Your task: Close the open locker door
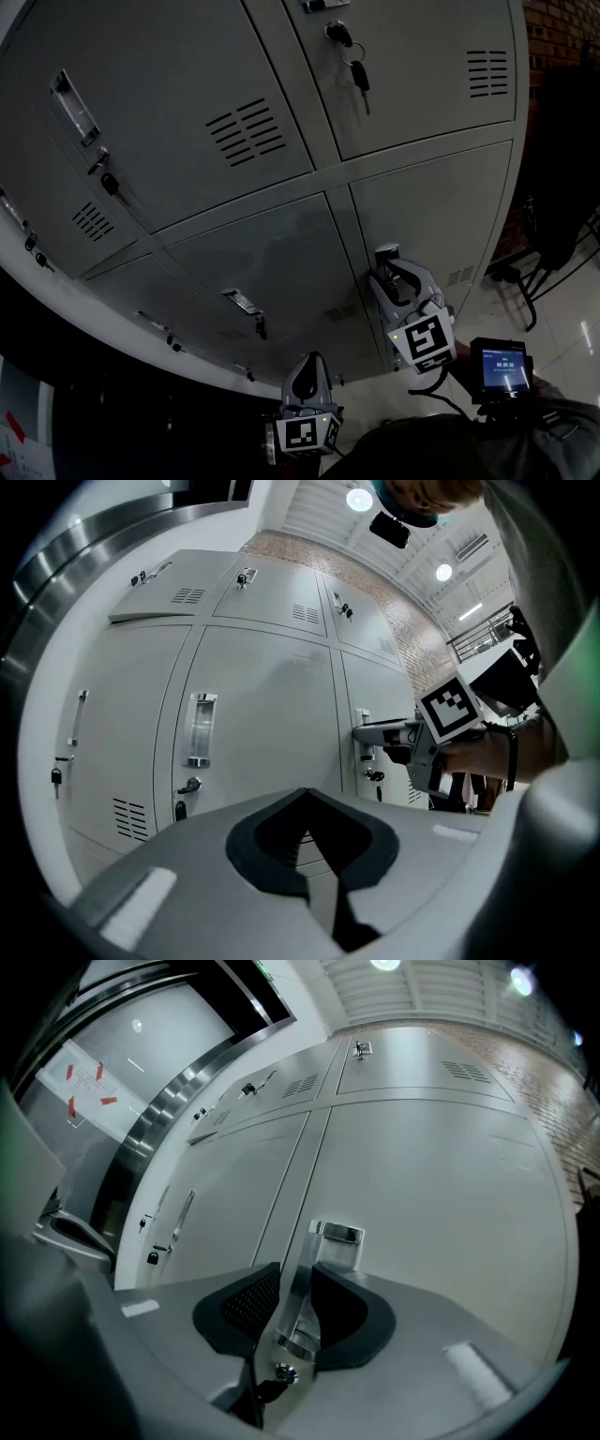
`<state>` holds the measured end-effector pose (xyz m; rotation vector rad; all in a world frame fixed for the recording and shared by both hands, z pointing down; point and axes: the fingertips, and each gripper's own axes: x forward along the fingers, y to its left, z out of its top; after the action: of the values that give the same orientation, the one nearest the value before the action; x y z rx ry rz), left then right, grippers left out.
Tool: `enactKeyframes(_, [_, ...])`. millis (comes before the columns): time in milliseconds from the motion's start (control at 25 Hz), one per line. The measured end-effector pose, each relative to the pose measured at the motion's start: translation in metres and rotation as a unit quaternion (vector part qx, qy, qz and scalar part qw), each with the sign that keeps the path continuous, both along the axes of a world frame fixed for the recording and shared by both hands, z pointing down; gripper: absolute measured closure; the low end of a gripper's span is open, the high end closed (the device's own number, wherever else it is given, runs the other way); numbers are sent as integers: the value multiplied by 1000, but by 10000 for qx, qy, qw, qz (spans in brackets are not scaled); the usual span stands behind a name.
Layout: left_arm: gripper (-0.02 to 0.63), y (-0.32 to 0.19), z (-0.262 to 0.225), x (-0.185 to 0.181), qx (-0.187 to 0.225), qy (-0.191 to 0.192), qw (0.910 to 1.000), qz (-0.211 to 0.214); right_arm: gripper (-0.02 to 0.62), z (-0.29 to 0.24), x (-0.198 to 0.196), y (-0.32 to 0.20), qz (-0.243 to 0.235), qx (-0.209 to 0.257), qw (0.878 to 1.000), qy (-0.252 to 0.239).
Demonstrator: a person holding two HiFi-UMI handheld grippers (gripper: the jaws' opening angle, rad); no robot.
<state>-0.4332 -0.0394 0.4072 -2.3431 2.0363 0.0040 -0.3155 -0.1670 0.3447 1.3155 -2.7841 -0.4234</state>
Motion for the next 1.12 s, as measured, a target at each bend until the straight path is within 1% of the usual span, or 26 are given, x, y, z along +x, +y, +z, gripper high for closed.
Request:
enactKeyframes(320, [604, 0, 2, -1, -74, -39, 10000, -36, 463, 0, -1, 4, -82, 18, 10000, -27])
enactKeyframes(640, [604, 6, 0, 0, -9, -90, 9999, -64, 448, 2, -3, 1, -45, 26, 10000, 6])
enactKeyframes(760, [604, 8, -1, 0, 6, -71, 9999, -73, 448, 1, -3, 2, -33, 11, 9999, -128])
enactKeyframes(960, [604, 9, -4, -1, 39, -61, 10000, -50, 446, 2, 4, 2, -20, -174, 9981, -586])
enactKeyframes(1120, [604, 9, -1, -1, -33, -107, 9999, -61, 437, 3, 8, 4, -27, -211, 9977, -651])
